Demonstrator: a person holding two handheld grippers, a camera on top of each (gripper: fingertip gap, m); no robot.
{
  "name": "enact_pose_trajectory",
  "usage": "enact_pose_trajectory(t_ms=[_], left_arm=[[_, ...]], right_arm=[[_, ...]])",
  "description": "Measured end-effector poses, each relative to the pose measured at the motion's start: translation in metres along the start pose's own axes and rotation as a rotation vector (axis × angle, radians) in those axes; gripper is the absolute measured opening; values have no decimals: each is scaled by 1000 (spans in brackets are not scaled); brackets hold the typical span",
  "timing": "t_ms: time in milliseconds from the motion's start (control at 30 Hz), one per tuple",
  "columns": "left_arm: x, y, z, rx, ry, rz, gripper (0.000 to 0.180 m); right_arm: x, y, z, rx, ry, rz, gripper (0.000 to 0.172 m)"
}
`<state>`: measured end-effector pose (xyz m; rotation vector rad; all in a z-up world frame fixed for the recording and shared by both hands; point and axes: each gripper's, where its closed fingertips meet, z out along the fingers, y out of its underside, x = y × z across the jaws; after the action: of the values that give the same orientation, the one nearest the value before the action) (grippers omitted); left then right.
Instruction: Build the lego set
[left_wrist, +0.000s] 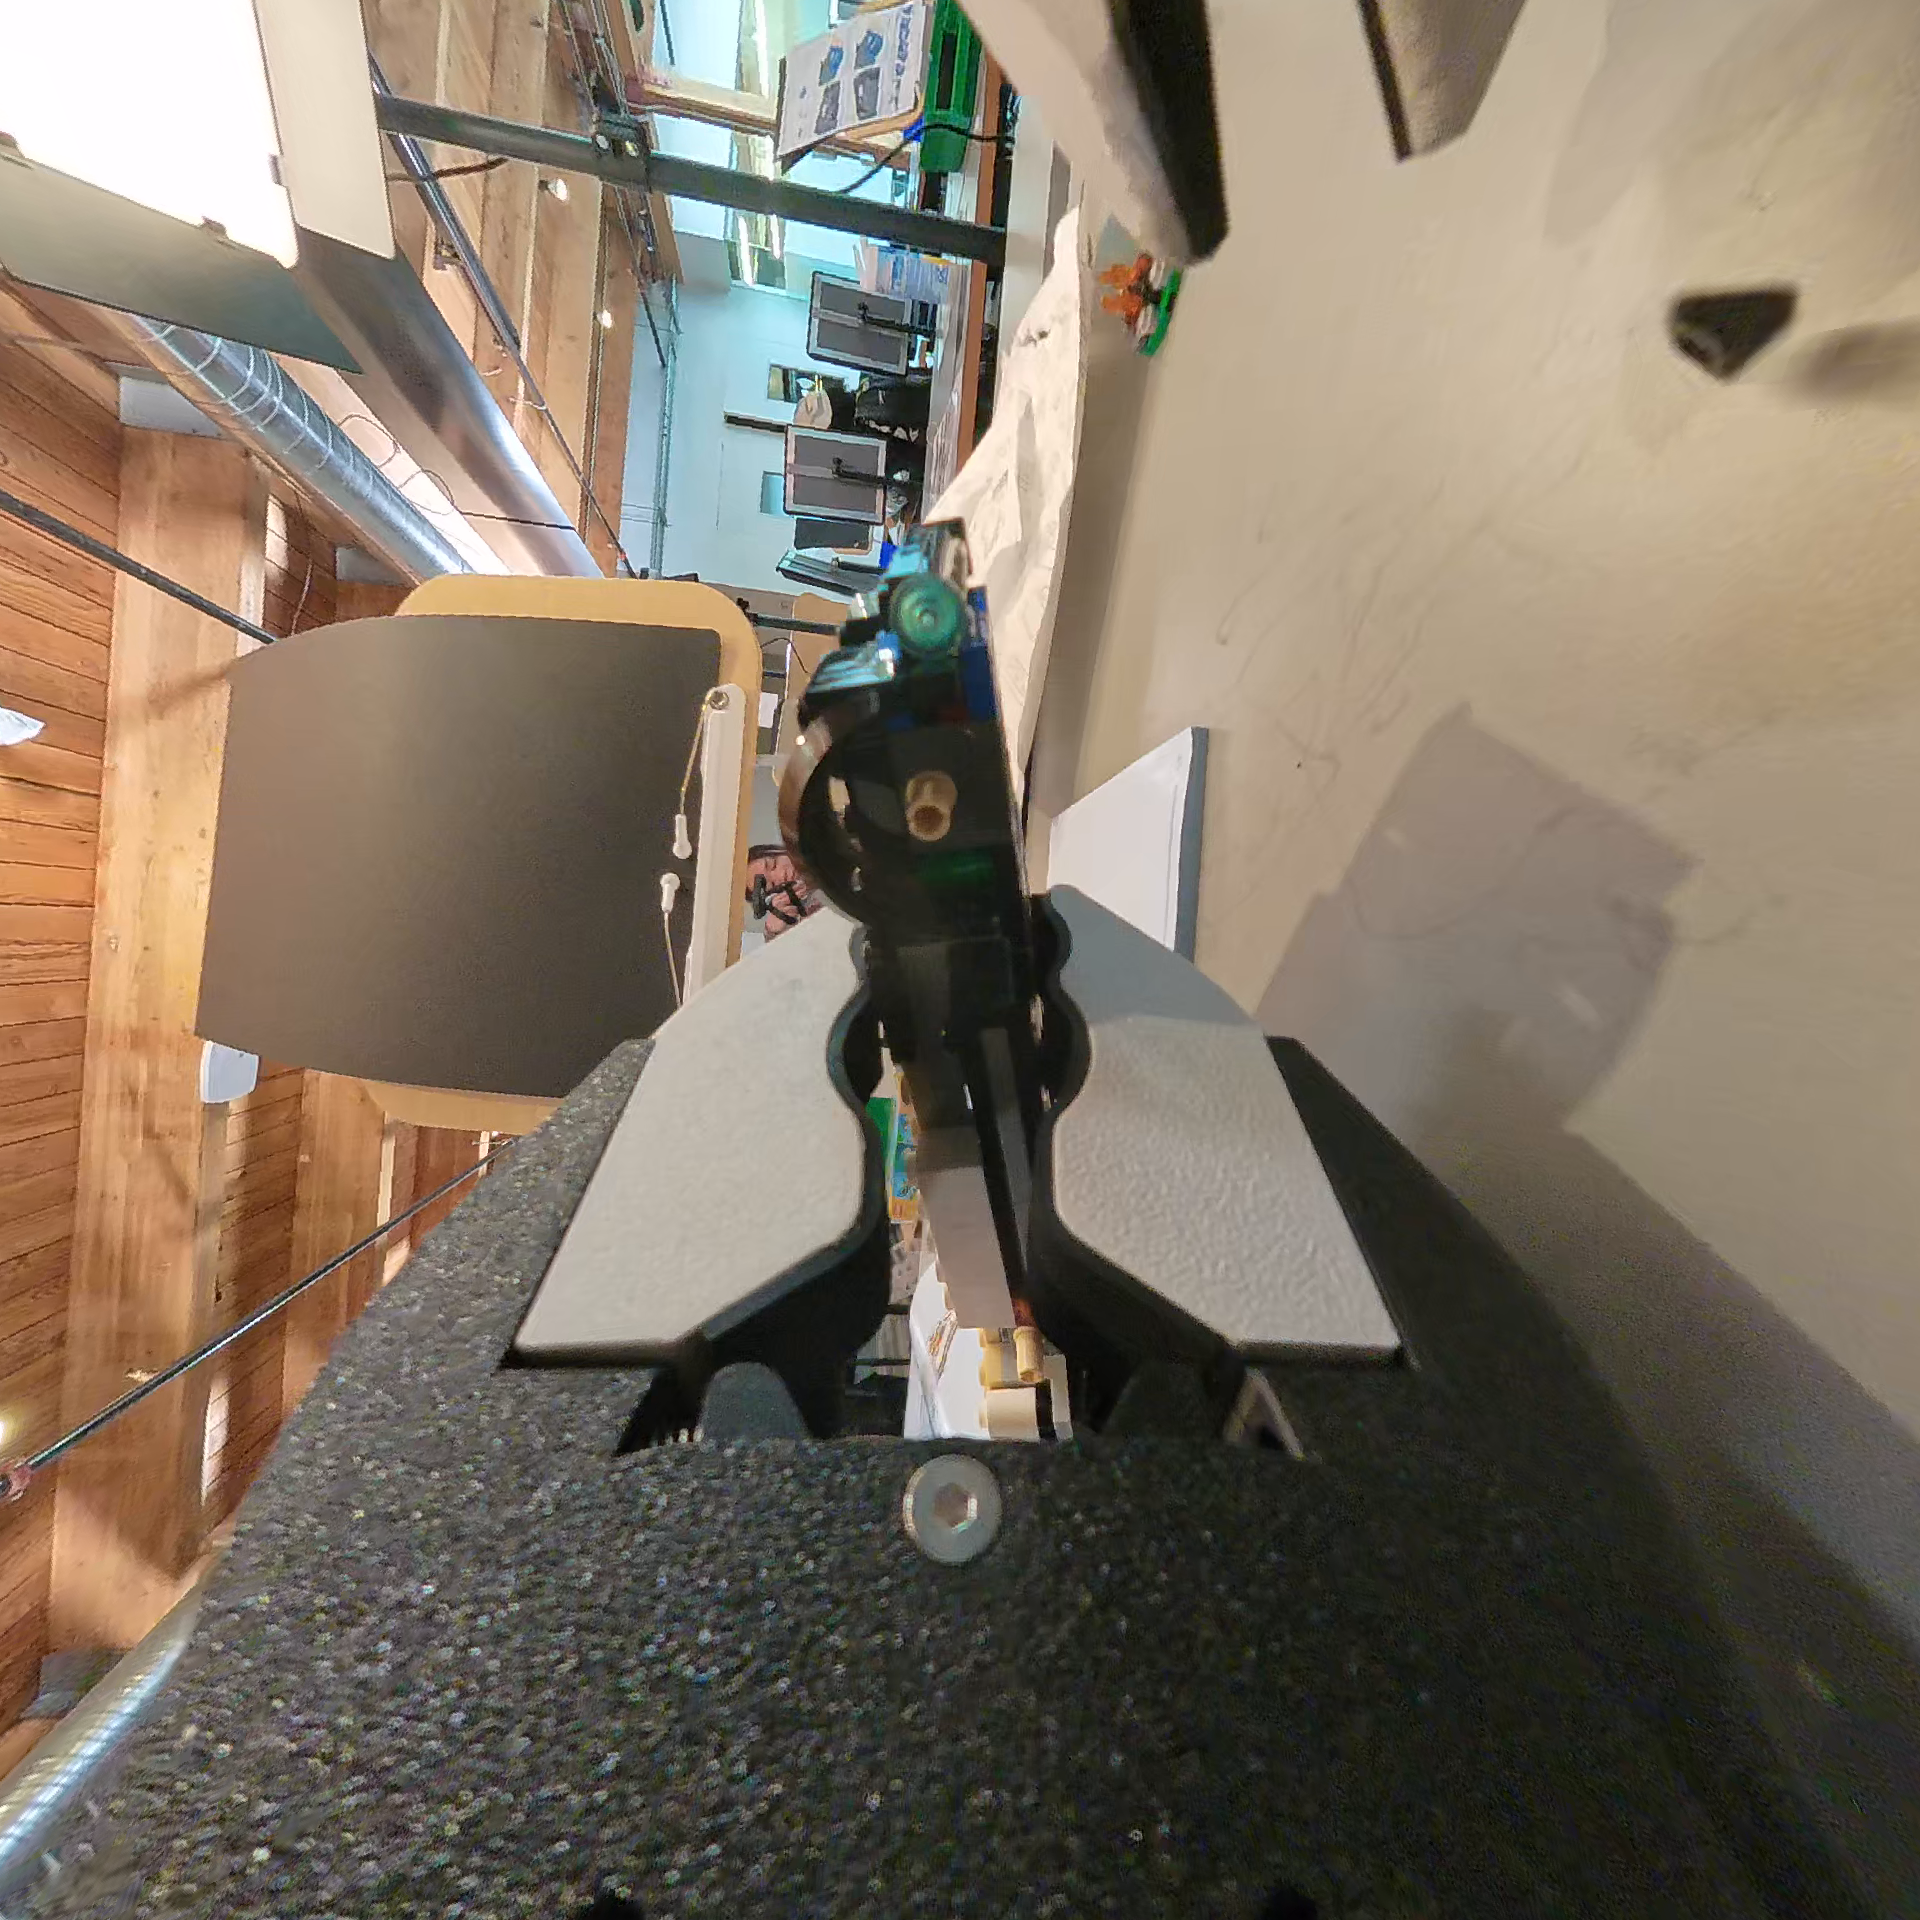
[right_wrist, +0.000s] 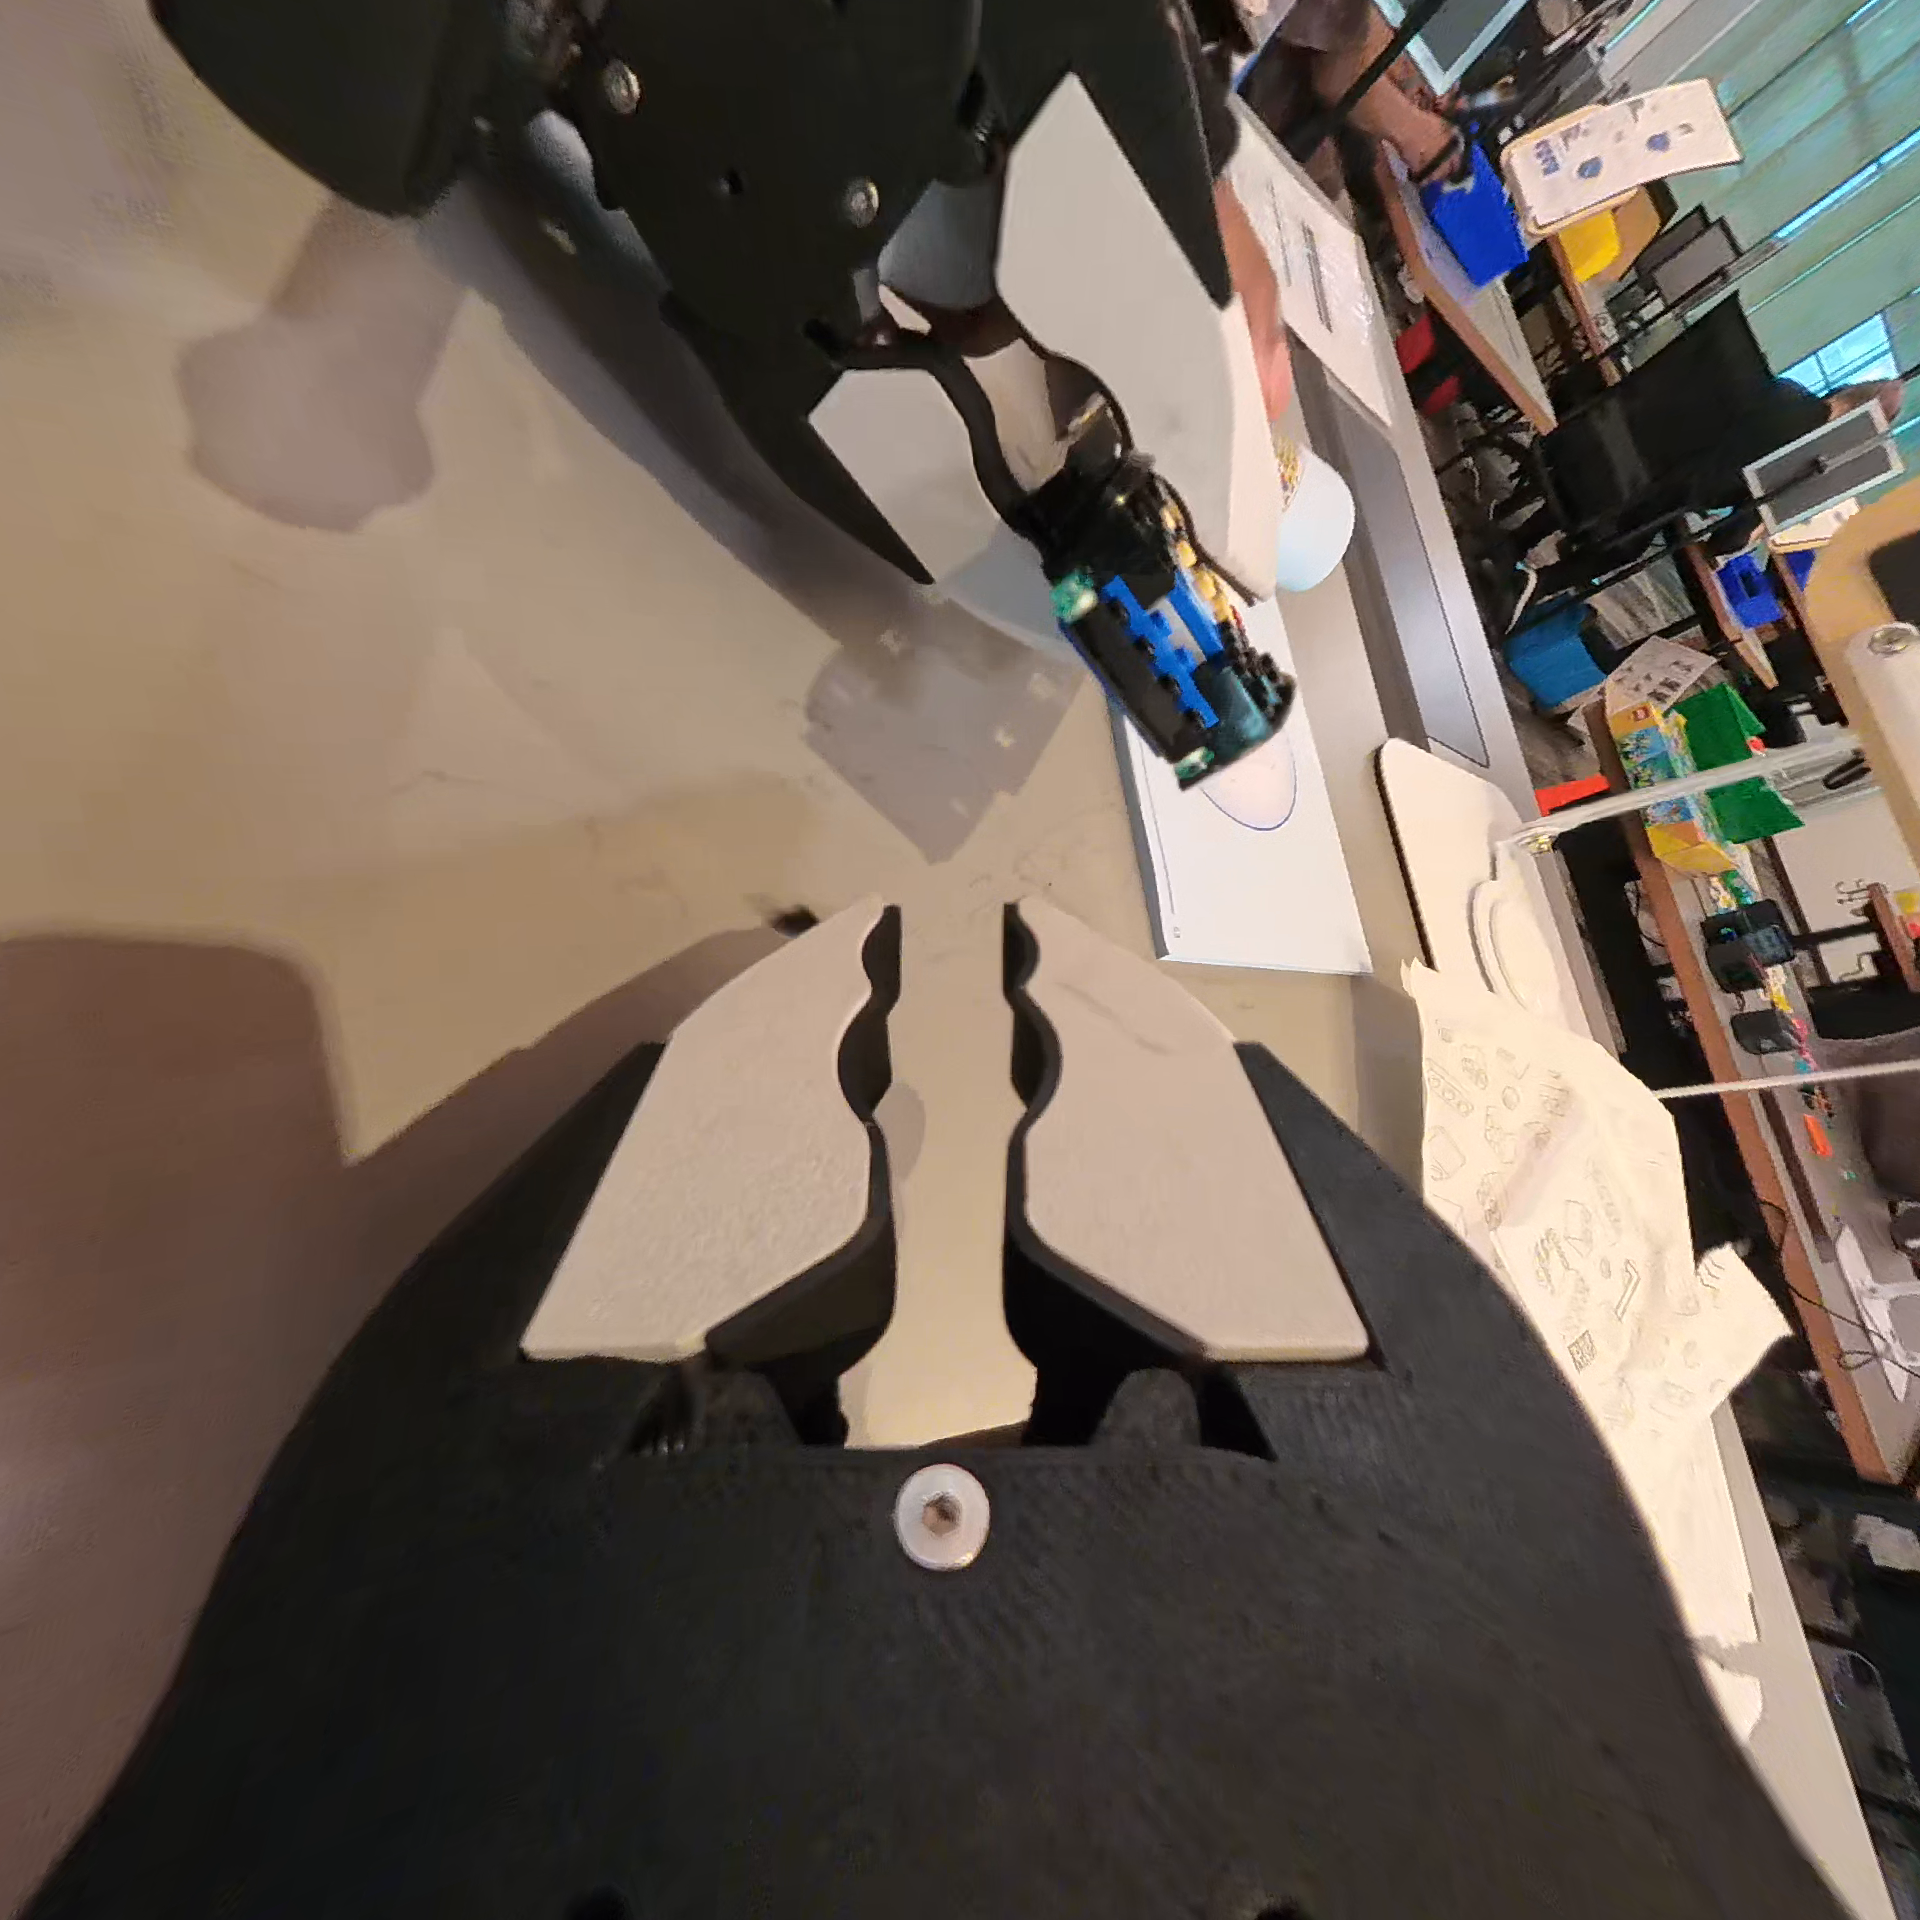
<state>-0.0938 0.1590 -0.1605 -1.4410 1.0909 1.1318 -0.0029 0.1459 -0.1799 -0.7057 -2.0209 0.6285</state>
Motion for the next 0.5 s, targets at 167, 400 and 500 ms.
enact_pose_trajectory(t_ms=[167,400,500], left_arm=[[5,0,0,8,35,-29,26],[4,1,-2,13,32,-47,26],[2,0,-4,31,31,-56,26]], right_arm=[[3,9,-4,-15,-25,48,21],[-43,-12,-7,66,-249,73,19],[-61,-24,-3,70,-300,77,20]])
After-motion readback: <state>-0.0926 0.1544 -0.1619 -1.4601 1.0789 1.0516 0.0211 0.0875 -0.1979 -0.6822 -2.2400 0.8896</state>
